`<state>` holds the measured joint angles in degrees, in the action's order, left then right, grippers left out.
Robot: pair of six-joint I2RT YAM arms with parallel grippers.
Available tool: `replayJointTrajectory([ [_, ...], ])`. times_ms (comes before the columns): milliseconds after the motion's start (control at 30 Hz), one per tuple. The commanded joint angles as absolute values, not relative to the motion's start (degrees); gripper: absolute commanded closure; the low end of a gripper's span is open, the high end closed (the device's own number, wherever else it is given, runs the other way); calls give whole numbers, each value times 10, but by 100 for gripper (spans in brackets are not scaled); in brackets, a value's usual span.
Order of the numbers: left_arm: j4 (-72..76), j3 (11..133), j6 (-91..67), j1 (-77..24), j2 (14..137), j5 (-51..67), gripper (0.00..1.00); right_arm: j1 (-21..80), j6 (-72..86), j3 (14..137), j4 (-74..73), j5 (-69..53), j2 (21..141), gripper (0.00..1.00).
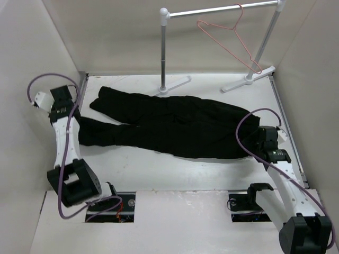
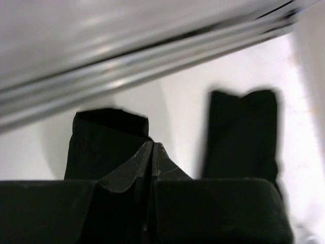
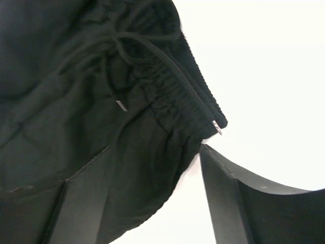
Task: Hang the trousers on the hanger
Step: Flatten out the trousers at the center of the board.
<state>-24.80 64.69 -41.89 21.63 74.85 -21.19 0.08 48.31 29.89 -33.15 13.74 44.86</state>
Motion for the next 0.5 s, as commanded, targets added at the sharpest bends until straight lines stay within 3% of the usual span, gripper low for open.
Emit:
replayJointTrajectory([
  [0, -192, 725, -406, 208, 806, -203, 99, 4, 489, 301, -334, 146, 475, 28],
  [267, -177, 755, -397, 192, 913, -210, 95, -10, 522, 290, -328, 142, 533, 30],
  [400, -171, 736, -396, 181, 917, -197, 70, -22, 530, 293, -288, 145, 598, 32],
  [433, -168, 723, -400, 175, 903, -199, 62, -31, 527, 296, -272, 144, 620, 38],
  [467, -167, 712, -403, 169, 888, -200, 54, -40, 526, 299, -256, 146, 641, 52],
])
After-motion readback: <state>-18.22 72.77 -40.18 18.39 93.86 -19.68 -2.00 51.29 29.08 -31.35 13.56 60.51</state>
